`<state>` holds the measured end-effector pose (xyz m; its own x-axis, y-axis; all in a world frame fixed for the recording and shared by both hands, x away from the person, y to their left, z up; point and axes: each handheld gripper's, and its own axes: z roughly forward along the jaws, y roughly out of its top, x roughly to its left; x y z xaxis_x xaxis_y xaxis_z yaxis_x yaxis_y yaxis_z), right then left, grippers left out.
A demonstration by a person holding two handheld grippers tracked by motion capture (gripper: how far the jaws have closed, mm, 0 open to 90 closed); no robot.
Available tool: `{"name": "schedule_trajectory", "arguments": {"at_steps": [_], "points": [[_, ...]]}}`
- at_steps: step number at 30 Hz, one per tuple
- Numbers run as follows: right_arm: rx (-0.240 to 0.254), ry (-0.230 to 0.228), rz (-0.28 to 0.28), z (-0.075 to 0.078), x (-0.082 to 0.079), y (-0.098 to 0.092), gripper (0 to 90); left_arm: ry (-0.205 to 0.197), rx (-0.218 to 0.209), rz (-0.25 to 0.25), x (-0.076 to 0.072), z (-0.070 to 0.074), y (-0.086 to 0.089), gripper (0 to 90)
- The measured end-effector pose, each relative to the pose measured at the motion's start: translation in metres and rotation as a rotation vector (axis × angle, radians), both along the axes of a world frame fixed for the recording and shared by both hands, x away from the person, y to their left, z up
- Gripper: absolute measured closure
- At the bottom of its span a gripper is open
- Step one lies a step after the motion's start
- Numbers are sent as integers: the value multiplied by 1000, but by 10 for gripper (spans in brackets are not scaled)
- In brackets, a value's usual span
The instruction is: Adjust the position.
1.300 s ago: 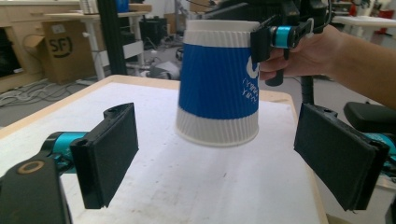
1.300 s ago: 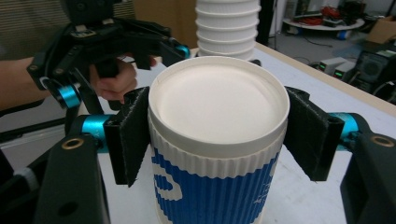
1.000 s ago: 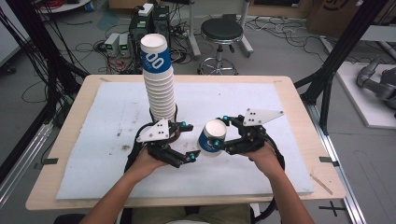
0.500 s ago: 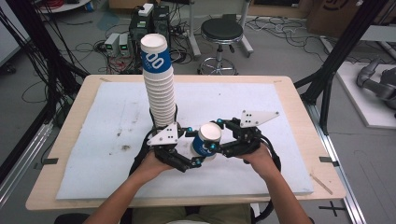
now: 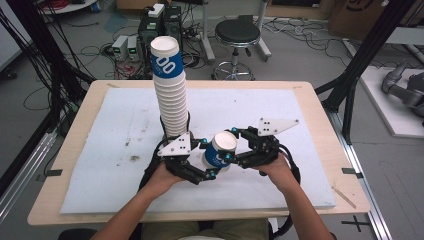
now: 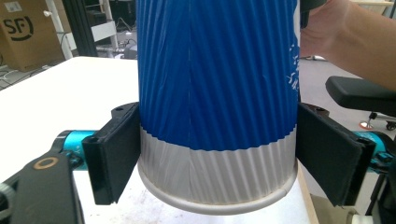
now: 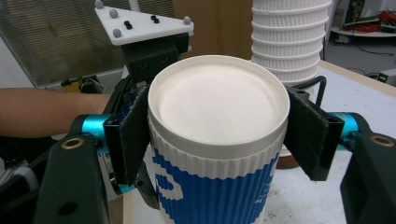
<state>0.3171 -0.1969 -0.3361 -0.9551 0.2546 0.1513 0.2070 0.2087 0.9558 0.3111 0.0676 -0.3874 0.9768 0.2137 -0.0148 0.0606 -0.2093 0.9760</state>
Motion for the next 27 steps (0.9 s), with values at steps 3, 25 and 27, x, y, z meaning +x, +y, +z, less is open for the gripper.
{"name": "schedule_trajectory", "arguments": {"at_steps": [3, 25, 27], "points": [[-4, -1, 2, 0, 1, 0, 291, 0, 5, -2, 0, 1, 1, 210], [-123, -20, 28, 8, 8, -16, 153, 44, 118, 9, 4, 9, 19, 219], [-163, -26, 46, 11, 12, -15, 153, 34, 142, 3, 3, 10, 18, 219]]}}
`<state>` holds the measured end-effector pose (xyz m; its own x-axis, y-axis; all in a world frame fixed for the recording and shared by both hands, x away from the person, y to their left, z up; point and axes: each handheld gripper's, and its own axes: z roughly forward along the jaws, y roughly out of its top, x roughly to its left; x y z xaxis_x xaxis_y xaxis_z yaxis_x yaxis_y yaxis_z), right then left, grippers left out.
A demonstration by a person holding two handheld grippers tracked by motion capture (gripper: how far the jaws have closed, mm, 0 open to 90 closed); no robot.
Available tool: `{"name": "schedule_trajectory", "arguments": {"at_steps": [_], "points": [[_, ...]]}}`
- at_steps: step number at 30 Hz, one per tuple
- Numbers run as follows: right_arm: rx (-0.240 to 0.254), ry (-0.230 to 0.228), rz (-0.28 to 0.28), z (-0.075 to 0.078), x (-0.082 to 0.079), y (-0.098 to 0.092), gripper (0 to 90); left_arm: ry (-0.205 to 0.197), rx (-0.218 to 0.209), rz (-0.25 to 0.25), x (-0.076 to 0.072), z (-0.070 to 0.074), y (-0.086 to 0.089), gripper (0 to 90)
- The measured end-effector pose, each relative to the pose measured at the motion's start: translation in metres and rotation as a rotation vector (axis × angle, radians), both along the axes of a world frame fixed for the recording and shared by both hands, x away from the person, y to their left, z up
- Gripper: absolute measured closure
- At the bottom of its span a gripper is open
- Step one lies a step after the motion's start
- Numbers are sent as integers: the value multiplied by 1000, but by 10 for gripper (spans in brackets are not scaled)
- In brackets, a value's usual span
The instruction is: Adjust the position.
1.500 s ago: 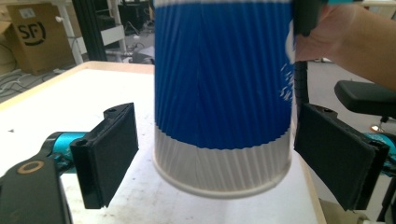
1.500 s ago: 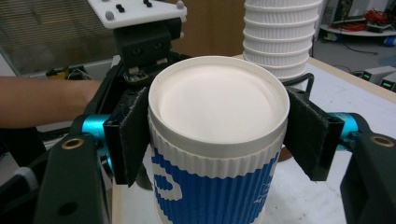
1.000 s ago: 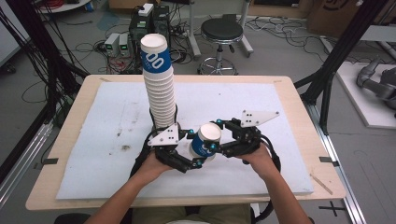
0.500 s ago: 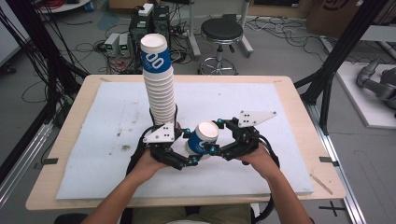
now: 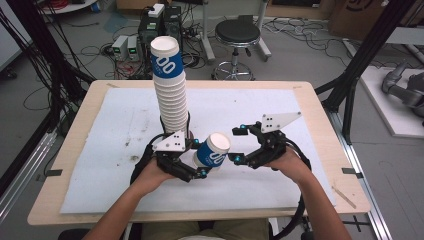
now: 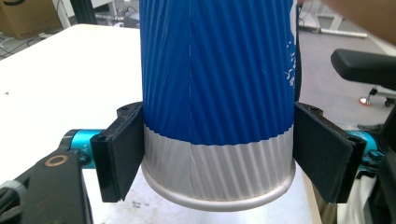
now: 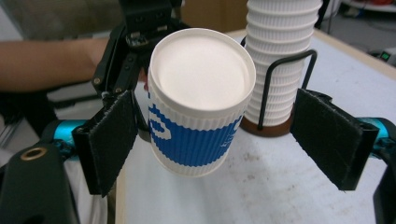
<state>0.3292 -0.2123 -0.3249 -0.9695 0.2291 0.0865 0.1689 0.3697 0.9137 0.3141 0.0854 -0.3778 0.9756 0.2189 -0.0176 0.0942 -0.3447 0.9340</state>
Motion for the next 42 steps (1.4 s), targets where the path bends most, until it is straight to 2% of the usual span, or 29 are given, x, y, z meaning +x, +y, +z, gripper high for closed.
{"name": "schedule_trajectory", "arguments": {"at_steps": [1, 6, 11, 16, 24, 27, 30, 32, 38, 40, 42], "points": [[-33, 2, 17, 3, 1, 2, 153, -1, 7, -4, 0, 0, 0, 219], [-114, -2, 93, 15, 5, 12, 153, -8, 33, -22, -2, 1, -3, 220], [-223, -8, 160, 24, 9, 29, 153, -10, 48, -33, -4, 2, -4, 220], [-267, -14, 187, 27, 11, 41, 153, -15, 54, -40, -5, 4, -4, 219], [-328, 1, 209, 19, 13, 50, 160, -24, 97, -48, -5, 3, -7, 219], [-357, -7, 219, 16, 15, 52, 168, -27, 113, -49, -5, 2, -8, 219], [-366, 7, 238, 14, 16, 53, 208, -32, 122, -47, -5, 2, -8, 219], [-368, 12, 253, 12, 16, 54, 272, -31, 120, -47, -5, 2, -8, 219], [-352, 4, 264, 9, 15, 52, 280, -38, 123, -41, -6, 2, -8, 216], [-339, 7, 257, 8, 15, 50, 278, -44, 98, -35, -6, 1, -7, 203], [-330, 2, 249, 8, 14, 47, 277, -41, 48, -23, -6, 0, -5, 189]]}}
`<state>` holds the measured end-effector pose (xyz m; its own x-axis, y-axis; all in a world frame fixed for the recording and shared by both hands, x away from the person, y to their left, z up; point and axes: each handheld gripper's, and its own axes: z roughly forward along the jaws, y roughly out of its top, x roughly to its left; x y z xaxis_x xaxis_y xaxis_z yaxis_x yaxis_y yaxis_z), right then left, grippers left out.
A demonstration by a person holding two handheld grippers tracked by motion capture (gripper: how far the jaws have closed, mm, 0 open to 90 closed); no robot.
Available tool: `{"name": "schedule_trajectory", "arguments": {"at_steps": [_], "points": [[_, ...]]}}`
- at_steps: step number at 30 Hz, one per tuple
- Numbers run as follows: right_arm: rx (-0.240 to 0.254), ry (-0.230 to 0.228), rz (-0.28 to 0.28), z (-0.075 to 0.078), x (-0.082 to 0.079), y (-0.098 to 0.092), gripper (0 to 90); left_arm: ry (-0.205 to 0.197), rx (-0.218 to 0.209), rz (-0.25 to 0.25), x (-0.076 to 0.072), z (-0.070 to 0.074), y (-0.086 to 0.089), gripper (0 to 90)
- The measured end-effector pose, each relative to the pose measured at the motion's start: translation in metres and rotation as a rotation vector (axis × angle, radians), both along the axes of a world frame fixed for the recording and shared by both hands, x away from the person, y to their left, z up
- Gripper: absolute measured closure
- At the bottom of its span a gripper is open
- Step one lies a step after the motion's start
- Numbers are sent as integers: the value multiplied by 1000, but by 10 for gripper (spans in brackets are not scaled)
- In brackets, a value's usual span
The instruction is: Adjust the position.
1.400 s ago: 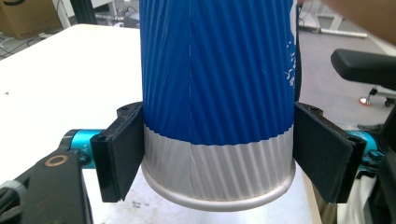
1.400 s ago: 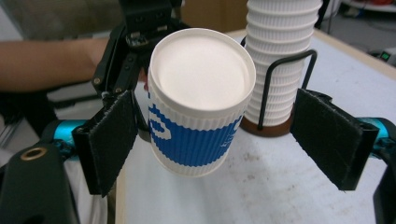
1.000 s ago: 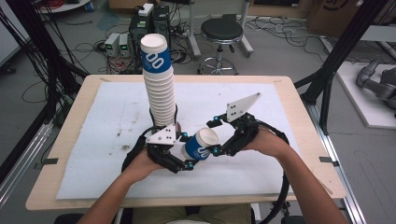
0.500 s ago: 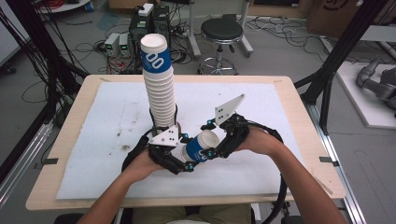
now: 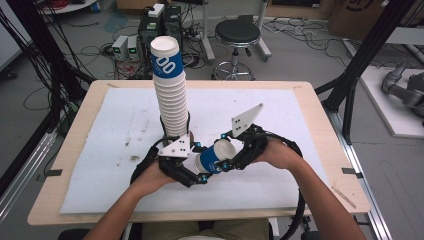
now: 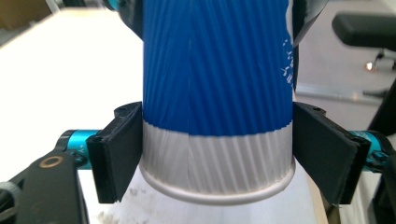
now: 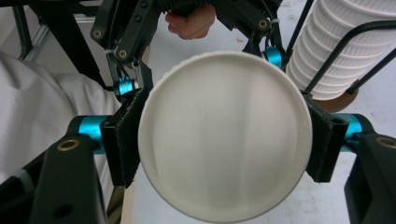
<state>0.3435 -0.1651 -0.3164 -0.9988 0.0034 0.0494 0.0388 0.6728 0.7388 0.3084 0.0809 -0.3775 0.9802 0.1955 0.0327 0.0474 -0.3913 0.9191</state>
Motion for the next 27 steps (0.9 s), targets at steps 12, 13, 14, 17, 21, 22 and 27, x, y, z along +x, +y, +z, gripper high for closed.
{"name": "schedule_trajectory", "arguments": {"at_steps": [12, 13, 14, 17, 21, 22, 27], "points": [[156, 42, -134, -24, 1, -42, 274, 13, -177, 62, 6, 6, 19, 138], [166, 40, -150, -27, 0, -46, 273, 17, -204, 70, 7, 6, 21, 138], [183, 45, -169, -30, -1, -51, 273, 17, -215, 73, 7, 6, 22, 138], [240, 40, -200, -34, -3, -57, 272, 20, -240, 78, 8, 7, 24, 138], [294, 38, -216, -37, -8, -63, 271, 21, -254, 80, 8, 6, 24, 138], [303, 38, -217, -37, -9, -63, 271, 23, -258, 80, 7, 6, 24, 138], [346, 34, -201, -36, -15, -62, 271, 40, -272, 63, 6, 3, 20, 138]]}}
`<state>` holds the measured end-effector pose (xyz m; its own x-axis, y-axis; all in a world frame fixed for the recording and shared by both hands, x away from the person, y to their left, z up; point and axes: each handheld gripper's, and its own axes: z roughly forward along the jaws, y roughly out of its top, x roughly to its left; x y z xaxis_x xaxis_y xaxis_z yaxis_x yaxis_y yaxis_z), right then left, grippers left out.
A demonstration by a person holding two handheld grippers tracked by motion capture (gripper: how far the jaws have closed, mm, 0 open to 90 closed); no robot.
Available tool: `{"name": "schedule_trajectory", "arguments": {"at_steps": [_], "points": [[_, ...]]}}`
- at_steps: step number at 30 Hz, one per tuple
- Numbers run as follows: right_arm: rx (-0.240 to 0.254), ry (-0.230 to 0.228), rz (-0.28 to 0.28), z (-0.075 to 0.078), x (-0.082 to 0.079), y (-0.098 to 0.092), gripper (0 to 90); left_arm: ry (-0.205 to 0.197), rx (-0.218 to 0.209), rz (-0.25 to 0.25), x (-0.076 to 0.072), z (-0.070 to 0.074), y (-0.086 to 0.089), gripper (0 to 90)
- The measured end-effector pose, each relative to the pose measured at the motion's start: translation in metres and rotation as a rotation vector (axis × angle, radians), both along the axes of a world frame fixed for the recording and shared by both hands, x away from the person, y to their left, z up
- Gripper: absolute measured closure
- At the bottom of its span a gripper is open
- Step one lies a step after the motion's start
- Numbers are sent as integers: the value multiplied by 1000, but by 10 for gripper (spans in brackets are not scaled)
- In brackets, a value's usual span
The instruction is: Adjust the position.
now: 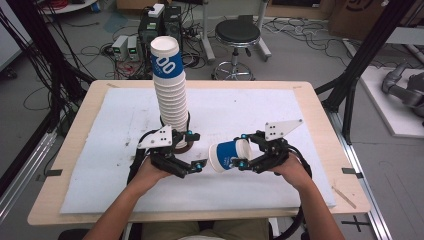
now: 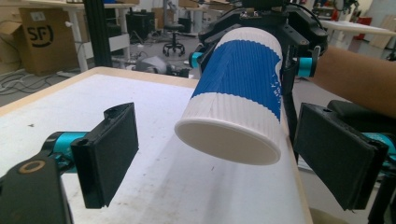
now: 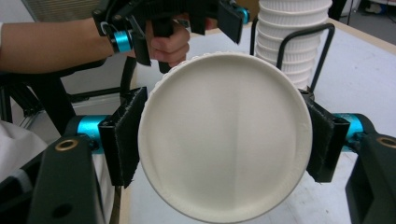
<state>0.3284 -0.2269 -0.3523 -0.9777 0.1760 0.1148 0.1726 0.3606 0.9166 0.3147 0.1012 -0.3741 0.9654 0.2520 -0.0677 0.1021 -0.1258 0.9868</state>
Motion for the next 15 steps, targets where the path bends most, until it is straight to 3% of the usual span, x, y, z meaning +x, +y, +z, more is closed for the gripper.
{"name": "schedule_trajectory", "arguments": {"at_steps": [10, 15], "points": [[92, 29, 42, -2, 0, 5, 272, -3, -27, -45, -3, 0, -4, 138], [126, 43, 54, -3, 2, 8, 272, 2, -14, -75, -4, -4, -11, 138]]}}
